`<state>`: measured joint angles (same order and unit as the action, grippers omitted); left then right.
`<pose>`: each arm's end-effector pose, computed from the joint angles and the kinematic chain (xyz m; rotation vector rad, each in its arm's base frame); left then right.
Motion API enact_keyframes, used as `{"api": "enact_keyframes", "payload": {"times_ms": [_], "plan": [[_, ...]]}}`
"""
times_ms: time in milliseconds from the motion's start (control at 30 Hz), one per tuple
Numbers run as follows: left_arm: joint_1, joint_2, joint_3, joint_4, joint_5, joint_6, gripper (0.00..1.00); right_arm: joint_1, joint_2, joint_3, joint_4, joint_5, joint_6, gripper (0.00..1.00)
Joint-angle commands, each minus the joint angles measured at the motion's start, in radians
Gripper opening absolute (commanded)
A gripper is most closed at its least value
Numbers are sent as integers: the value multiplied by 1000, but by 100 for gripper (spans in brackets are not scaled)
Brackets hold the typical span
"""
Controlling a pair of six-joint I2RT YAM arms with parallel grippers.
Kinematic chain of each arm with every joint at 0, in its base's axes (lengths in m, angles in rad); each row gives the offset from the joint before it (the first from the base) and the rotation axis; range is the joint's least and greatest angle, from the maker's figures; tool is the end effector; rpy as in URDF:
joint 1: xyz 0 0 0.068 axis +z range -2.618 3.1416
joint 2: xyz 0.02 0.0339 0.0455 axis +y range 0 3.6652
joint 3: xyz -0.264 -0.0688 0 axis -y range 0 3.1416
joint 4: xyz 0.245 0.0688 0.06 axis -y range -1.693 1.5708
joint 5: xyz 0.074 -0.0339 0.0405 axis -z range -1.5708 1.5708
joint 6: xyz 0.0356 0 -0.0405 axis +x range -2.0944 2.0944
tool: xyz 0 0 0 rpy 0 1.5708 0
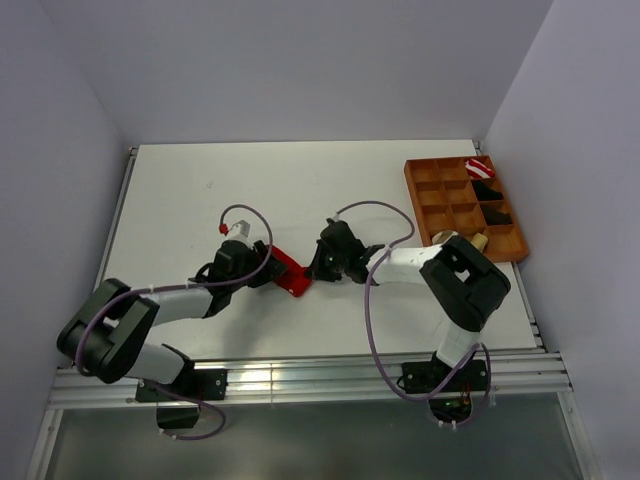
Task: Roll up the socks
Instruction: Roll the sock at the center of the board.
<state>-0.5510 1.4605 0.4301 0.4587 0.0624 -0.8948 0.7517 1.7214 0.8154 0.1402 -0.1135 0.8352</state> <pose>0.2208 -0.1383 0.1374 -0.3521 2.2556 -0.8775 0.2433 0.2329 0.1429 0.0442 2.5182 0.8644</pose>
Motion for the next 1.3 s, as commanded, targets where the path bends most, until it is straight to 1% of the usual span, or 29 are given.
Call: {"api": "enact_keyframes", "payload": {"times_ms": [0,33,67,100,167,200,233,267,333,533,667,900,1000,1100,1133,1200,1267], "plan": [[-12,-135,-30,-49,-117,123,55,-5,39,57,-123,37,2,0],[-41,-162,-30,-64,-143,160,55,-5,41,64,-132,40,4,0],[-61,-217,-28,-95,-191,180,58,-5,46,74,-133,41,4,0],[-84,-241,-27,-107,-220,222,59,-5,47,79,-163,44,2,0],[-173,-293,-14,-136,-272,270,62,-6,56,88,-169,40,4,0],[-206,-299,-10,-144,-338,290,63,-5,58,88,-171,37,5,0],[-275,-302,-4,-152,-360,328,63,-5,60,90,-168,34,5,0],[-308,-301,8,-158,-386,342,64,-5,63,93,-165,26,7,0],[-372,-284,19,-176,-438,364,65,-5,66,93,-163,20,10,0],[-480,-152,85,-212,-579,396,63,-3,76,102,-162,3,5,0],[-529,-56,140,-216,-651,427,61,-3,78,102,-159,-6,7,0],[-573,37,182,-227,-719,447,58,-3,84,99,-148,-25,5,0],[-578,69,194,-241,-737,441,54,-3,89,99,-143,-34,8,0],[-581,103,211,-268,-768,422,43,-3,90,94,-143,-38,8,0],[-583,124,223,-294,-783,406,35,-3,90,94,-143,-40,8,0],[-583,142,237,-316,-795,387,27,-3,90,91,-143,-41,8,0],[-583,158,245,-328,-799,370,11,-5,89,85,-143,-51,10,0]]}}
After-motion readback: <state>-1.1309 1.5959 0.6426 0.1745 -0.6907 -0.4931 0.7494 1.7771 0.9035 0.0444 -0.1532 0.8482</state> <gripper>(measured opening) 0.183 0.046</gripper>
